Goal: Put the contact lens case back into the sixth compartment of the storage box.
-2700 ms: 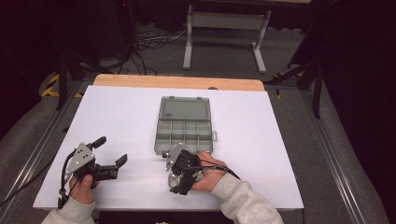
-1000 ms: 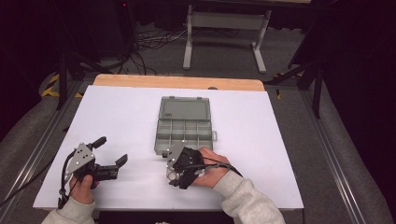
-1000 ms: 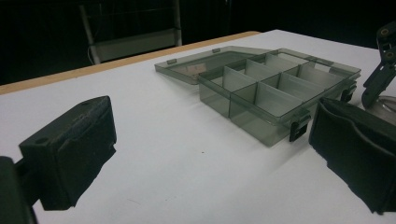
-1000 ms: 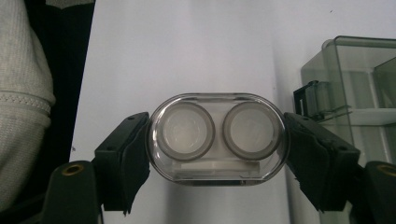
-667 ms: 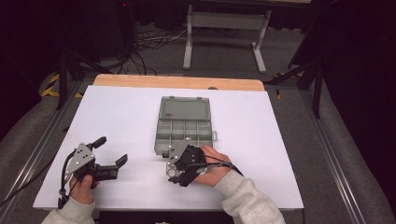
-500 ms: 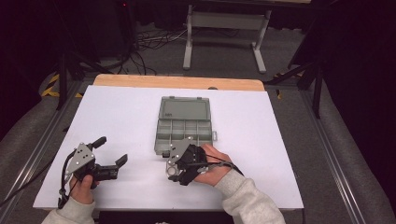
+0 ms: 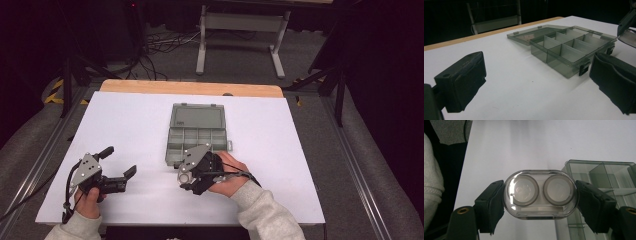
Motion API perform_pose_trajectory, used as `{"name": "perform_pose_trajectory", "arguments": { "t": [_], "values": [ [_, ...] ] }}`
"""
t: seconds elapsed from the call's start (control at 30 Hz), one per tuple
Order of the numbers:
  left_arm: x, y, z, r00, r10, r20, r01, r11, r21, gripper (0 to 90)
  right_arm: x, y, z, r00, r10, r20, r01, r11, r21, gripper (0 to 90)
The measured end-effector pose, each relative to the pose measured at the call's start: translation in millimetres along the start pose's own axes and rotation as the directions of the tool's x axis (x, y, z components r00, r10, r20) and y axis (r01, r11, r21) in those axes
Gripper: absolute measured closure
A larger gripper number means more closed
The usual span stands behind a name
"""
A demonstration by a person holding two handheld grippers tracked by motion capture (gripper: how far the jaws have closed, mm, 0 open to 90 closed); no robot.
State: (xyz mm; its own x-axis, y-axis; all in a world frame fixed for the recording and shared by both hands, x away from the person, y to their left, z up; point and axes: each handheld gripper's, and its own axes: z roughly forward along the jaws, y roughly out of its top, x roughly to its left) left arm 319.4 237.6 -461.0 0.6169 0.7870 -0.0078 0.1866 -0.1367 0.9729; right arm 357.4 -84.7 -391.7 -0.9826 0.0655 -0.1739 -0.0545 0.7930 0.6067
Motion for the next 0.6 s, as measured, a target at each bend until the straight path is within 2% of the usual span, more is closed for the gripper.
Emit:
{"name": "perform_pose_trajectory", "arguments": {
  "t": [0.6],
  "values": [
    [0.0,-0.2,0.1,1.0,-0.004,0.002,0.004,1.0,0.0,1.6,-17.3,6.0,-8.6,0.999,-0.004,0.044,0.003,1.0,0.017,26.4]
  ]
}}
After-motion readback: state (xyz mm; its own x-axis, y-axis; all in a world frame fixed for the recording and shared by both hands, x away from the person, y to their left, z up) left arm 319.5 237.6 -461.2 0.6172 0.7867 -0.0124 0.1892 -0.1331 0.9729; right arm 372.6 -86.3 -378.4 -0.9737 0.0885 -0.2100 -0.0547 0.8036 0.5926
